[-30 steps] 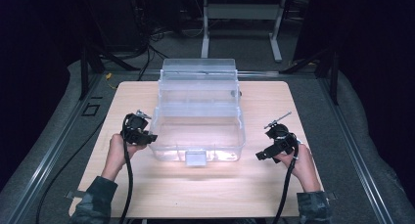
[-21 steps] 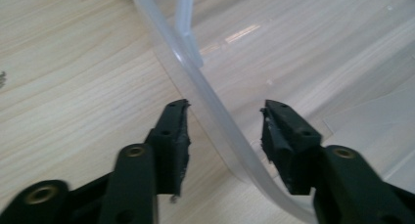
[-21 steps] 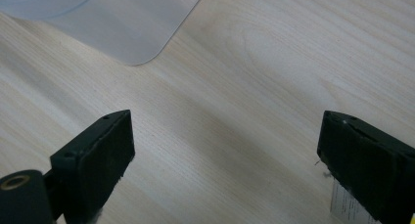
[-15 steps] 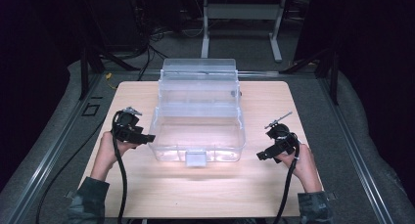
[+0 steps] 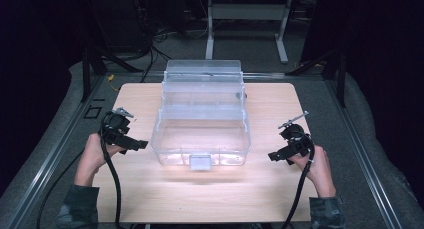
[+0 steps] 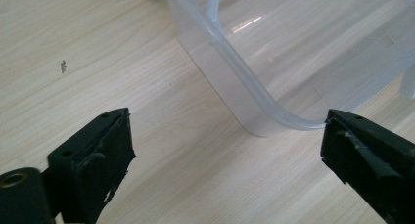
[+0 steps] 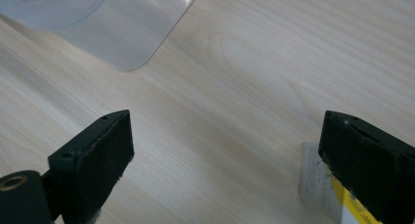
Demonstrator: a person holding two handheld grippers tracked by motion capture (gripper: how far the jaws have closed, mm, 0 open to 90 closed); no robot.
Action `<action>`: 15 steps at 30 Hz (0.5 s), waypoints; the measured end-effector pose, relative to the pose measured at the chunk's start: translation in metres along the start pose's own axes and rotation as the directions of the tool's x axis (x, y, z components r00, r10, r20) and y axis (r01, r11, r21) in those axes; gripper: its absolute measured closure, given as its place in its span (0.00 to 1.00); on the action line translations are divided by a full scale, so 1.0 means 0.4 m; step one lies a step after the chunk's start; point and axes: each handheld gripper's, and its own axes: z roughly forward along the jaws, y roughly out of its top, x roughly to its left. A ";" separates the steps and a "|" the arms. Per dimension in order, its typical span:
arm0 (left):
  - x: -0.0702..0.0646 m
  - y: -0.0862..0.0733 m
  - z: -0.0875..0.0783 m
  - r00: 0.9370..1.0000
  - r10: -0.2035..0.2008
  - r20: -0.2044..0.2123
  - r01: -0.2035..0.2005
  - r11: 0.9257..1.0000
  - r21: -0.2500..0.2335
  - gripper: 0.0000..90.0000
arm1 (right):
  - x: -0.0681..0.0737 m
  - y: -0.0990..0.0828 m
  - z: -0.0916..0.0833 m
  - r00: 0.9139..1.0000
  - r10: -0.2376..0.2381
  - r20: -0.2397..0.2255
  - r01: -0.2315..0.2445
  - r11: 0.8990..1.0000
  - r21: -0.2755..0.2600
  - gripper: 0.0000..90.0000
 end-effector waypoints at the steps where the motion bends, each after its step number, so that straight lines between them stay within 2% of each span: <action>1: 0.003 -0.002 0.003 1.000 -0.002 0.000 0.002 1.000 0.006 0.03 | -0.006 -0.002 -0.007 1.000 0.007 -0.011 -0.007 1.000 -0.016 0.07; 2: 0.007 -0.003 0.006 1.000 0.002 -0.002 -0.002 1.000 0.015 0.02 | -0.012 -0.005 -0.013 1.000 0.010 0.001 -0.010 1.000 -0.019 0.06; 3: 0.008 -0.005 0.008 1.000 -0.008 -0.002 0.008 1.000 0.017 0.01 | -0.023 -0.009 -0.018 0.999 0.021 -0.024 -0.021 0.999 -0.035 0.06; 5: 0.012 -0.008 0.013 1.000 -0.008 -0.007 0.008 1.000 0.030 0.00 | -0.031 -0.014 -0.025 0.999 0.030 0.041 -0.028 0.999 -0.029 0.05; 10: 0.017 -0.010 0.017 1.000 -0.016 -0.017 0.017 0.999 0.034 0.00 | -0.073 -0.033 -0.039 0.996 0.081 0.047 -0.078 0.995 -0.061 0.05; 13: 0.018 -0.010 0.020 1.000 -0.013 -0.015 0.013 0.999 0.045 0.00 | -0.099 -0.047 -0.047 0.989 0.123 0.084 -0.117 0.990 -0.073 0.05; 15: 0.019 -0.010 0.023 1.000 -0.012 -0.012 0.013 0.999 0.047 0.00 | -0.116 -0.056 -0.046 0.987 0.141 0.084 -0.135 0.988 -0.069 0.06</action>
